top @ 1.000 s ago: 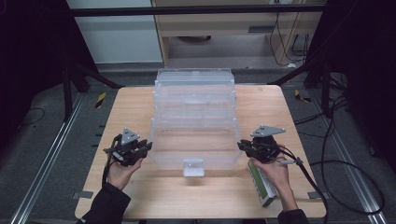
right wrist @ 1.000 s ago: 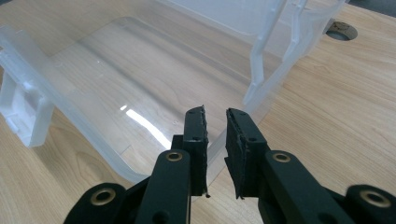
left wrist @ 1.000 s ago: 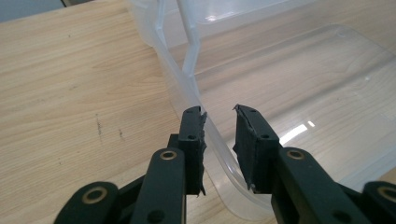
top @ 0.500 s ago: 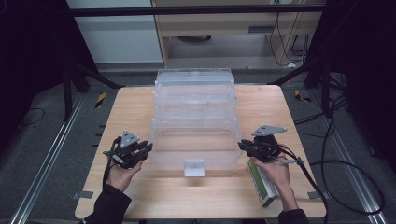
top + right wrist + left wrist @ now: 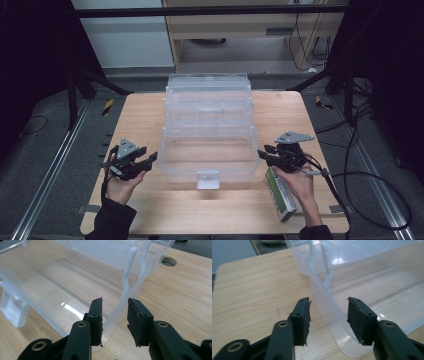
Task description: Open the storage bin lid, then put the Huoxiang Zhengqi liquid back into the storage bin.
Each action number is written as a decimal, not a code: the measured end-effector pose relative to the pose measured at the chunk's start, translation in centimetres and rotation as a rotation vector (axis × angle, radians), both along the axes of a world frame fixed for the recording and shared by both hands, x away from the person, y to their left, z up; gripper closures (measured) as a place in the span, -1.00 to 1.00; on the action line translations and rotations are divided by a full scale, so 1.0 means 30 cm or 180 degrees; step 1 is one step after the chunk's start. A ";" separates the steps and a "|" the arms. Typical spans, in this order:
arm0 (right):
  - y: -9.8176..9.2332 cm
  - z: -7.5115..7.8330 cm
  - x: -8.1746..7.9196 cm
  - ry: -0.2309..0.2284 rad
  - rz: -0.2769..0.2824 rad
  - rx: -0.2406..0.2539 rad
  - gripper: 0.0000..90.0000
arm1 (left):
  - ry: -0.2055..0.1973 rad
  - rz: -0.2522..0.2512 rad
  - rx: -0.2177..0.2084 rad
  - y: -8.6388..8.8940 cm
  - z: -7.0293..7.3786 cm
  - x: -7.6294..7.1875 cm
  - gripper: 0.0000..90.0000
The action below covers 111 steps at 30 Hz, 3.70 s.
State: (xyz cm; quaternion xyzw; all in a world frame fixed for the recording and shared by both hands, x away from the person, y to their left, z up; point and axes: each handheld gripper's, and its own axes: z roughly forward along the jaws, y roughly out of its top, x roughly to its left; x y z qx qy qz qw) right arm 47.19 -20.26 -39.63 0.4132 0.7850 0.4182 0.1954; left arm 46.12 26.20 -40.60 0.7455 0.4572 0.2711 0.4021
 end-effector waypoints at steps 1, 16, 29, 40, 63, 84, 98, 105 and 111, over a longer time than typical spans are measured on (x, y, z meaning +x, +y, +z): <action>-0.006 0.006 -0.002 0.0005 -0.0007 0.0026 0.39 | -0.0008 0.0040 -0.0019 0.011 0.002 0.001 0.06; -0.089 0.120 -0.063 0.0225 -0.0283 -0.0107 0.11 | 0.0026 0.0357 0.0028 0.126 -0.028 0.029 -0.10; -0.090 0.178 -0.097 0.0485 -0.0388 -0.0274 -0.13 | 0.0170 0.0565 -0.0015 0.197 -0.062 0.054 -0.21; -0.046 0.176 -0.111 0.0759 -0.0376 -0.0389 -0.15 | 0.0239 0.0606 -0.0005 0.218 -0.079 0.063 -0.23; -0.011 0.133 -0.138 0.1186 -0.0325 -0.0728 -0.09 | 0.0299 0.0604 0.0067 0.218 -0.095 0.078 -0.26; -0.014 0.077 -0.148 0.1487 -0.0341 -0.0848 -0.03 | 0.0351 0.0582 0.0093 0.213 -0.108 0.084 -0.28; -0.022 0.044 -0.148 0.1624 -0.0389 -0.0876 0.07 | 0.0379 0.0566 0.0117 0.207 -0.115 0.086 -0.29; -0.016 0.020 -0.139 0.1685 -0.0340 -0.0960 0.14 | 0.0396 0.0546 0.0142 0.201 -0.119 0.087 -0.29; -0.009 -0.002 -0.126 0.1755 -0.0356 -0.1027 0.18 | 0.0416 0.0549 0.0154 0.202 -0.124 0.089 -0.29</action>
